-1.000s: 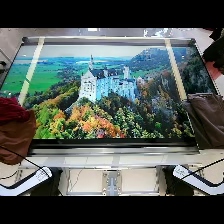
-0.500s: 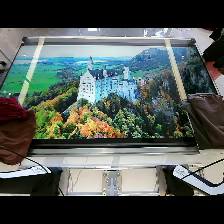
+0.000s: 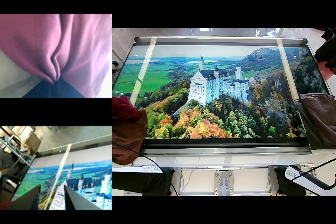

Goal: Fold the shirts.

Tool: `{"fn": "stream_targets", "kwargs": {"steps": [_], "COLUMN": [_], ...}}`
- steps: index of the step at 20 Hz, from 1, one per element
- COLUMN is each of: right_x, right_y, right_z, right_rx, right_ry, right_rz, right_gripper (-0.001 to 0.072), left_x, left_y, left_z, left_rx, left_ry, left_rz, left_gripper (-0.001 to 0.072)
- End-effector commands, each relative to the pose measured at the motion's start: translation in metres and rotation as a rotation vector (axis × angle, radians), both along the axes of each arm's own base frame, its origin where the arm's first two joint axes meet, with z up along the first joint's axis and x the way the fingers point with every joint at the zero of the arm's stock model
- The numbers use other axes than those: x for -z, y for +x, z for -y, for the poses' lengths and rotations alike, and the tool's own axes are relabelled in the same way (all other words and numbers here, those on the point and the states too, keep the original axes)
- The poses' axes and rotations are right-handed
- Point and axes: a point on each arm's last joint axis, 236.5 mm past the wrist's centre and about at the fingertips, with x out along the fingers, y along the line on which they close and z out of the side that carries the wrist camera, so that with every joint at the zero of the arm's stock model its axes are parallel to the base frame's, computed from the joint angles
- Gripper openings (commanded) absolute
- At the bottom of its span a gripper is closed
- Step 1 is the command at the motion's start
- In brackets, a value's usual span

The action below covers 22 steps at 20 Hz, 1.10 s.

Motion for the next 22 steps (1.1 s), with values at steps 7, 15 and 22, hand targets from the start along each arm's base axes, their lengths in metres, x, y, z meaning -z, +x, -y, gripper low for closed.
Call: {"fn": "stream_targets", "kwargs": {"steps": [7, 15, 22], "right_x": [-0.006, -0.008, -0.032], "right_y": [0.008, -0.025, -0.058], "right_z": [-0.022, -0.043, -0.034], "right_rx": [-0.010, -0.116, -0.041], "right_ry": [-0.010, -0.114, -0.338], "right_rz": [0.039, 0.011, 0.068], "right_gripper": [0.0306, 0.0307, 0.0307], "left_x": [-0.144, -0.260, -0.218], "left_y": [0.050, 0.123, 0.089], "left_z": [0.029, 0.319, 0.597], "left_rx": [0.198, 0.834, 1.456], "left_ry": [0.325, 0.248, 0.067], "left_rz": [0.150, 0.445, 0.437], "left_gripper": [0.0011, 0.0011, 0.0012]}}
